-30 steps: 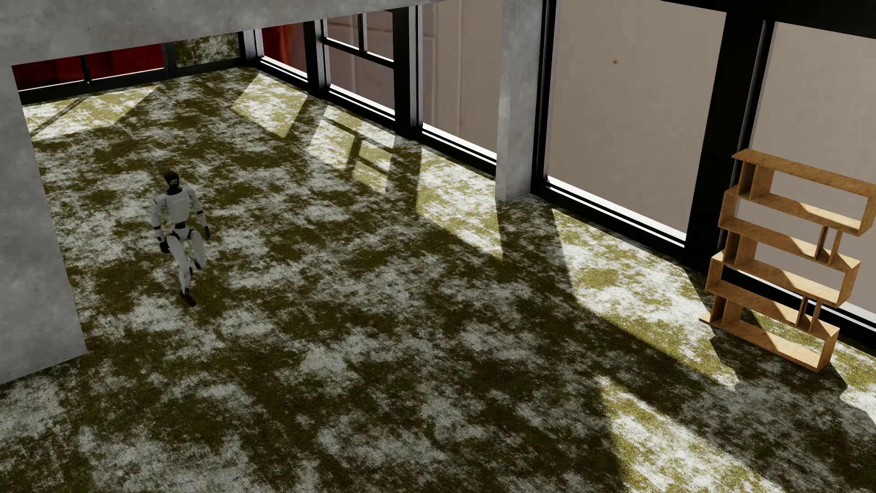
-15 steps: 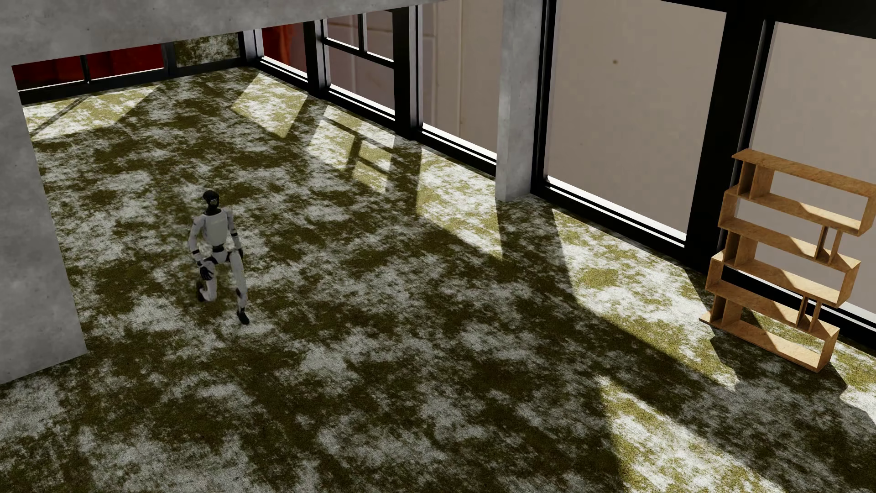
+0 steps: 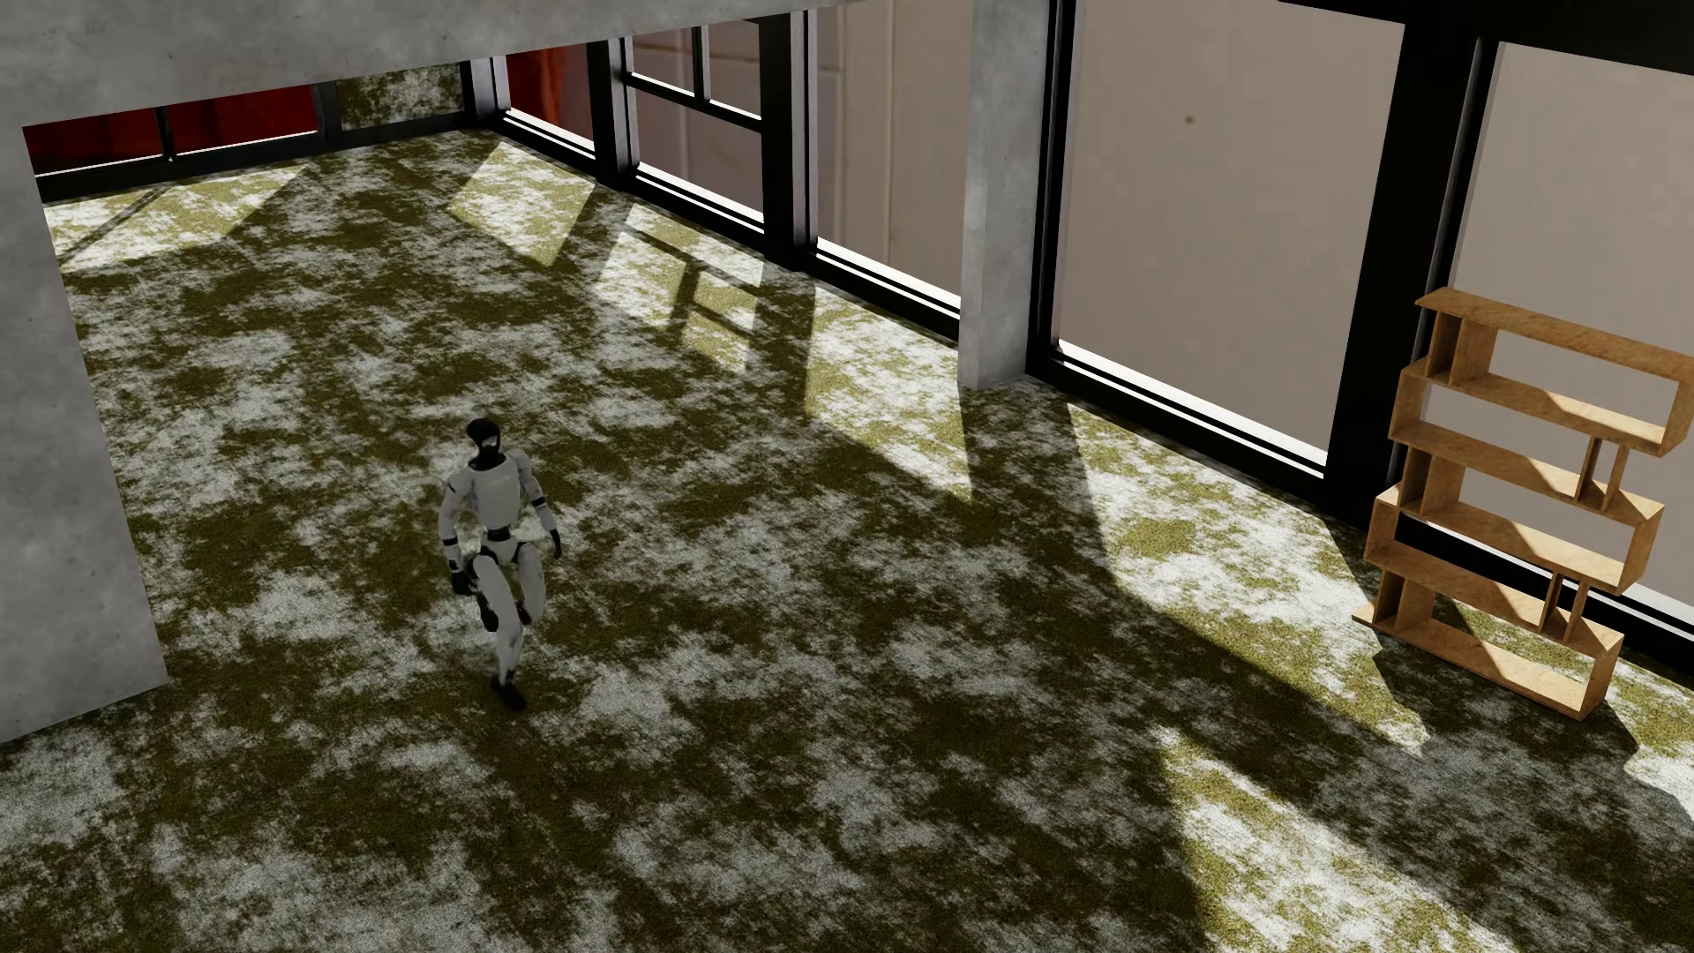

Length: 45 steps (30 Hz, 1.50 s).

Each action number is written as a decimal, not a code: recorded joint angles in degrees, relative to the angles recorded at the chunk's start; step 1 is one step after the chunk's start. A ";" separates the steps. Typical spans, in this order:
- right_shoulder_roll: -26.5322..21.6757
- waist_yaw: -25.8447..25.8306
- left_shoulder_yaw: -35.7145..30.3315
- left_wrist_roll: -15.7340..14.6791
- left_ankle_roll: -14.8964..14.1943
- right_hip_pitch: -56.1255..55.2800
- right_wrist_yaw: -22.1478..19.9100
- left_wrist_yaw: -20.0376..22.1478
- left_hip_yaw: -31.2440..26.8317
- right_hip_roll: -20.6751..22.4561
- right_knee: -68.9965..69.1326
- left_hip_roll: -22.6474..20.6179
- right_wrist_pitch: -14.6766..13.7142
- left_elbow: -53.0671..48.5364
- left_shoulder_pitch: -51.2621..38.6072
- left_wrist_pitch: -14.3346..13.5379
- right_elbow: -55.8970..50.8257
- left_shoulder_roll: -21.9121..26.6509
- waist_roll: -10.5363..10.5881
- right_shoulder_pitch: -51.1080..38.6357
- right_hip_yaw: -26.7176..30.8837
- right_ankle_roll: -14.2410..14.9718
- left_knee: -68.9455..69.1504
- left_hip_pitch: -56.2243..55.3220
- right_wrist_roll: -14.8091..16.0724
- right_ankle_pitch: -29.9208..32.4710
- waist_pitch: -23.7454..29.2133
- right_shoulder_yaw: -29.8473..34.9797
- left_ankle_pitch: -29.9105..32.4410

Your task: Head to the shelves

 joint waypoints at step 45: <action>-1.89 19.08 -1.81 0.00 0.00 33.06 0.00 0.00 0.00 -13.20 32.20 -9.96 0.00 13.01 7.23 0.00 -14.41 2.18 -10.80 -11.62 0.00 0.00 -27.32 -24.48 0.00 1.72 2.04 -7.67 -10.97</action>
